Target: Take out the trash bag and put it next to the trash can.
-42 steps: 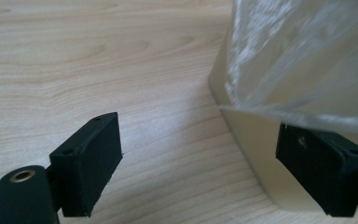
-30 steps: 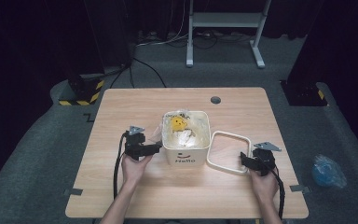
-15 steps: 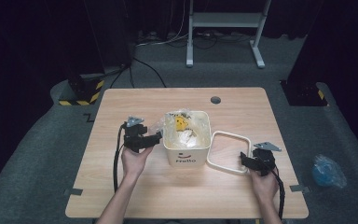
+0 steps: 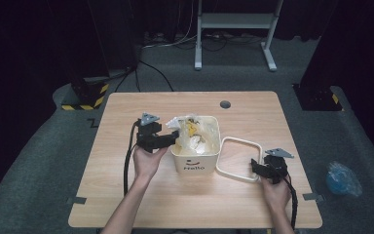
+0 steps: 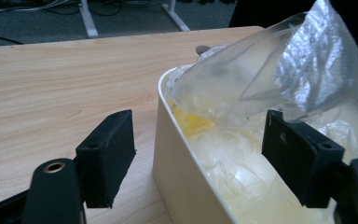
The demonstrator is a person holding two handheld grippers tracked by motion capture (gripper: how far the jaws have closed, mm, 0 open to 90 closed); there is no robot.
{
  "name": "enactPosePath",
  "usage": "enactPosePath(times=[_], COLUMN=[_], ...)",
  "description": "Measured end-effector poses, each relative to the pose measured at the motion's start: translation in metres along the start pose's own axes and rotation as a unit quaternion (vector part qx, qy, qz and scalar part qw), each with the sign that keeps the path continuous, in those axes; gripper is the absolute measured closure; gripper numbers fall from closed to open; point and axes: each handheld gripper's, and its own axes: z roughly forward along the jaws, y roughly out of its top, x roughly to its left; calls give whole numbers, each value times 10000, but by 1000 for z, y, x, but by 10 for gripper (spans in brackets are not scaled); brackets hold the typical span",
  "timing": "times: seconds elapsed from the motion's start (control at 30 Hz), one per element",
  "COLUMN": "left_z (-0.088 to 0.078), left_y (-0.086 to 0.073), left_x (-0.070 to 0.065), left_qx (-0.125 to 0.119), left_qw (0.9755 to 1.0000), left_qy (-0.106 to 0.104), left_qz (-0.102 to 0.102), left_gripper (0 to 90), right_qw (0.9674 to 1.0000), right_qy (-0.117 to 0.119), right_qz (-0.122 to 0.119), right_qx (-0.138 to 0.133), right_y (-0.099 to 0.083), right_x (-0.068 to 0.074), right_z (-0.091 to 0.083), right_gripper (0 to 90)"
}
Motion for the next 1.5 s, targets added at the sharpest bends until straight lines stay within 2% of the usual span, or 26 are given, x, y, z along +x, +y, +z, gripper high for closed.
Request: enactPosePath(times=[0.27,0.63,0.83,1.07,1.23,1.4,1.5], left_z=[5,11,14,22,26,32,36], left_y=[8,11,13,14,17,18,18], left_x=[-12,-18,-24,-31,-38,-43,-45], left_qx=[105,224,295,408,476,539,610], left_qw=[9998,9991,9983,9971,9962,9955,9953], left_qy=[-133,-304,-420,-556,-602,-670,-637], left_qz=[60,164,291,320,409,410,390], left_gripper=[213,211,212,217,220,214,179], right_qw=[10000,10000,10000,10000,10000,10000,10000], right_qy=[0,-2,1,-2,-2,-3,0], right_qz=[12,0,12,2,1,-1,12], right_qx=[7,-1,7,1,0,-1,8], right_y=[0,0,0,0,0,0,0], right_x=[0,0,0,0,0,0,0], right_z=[0,0,0,0,0,0,0], right_gripper=[295,295,295,295,295,295,295])
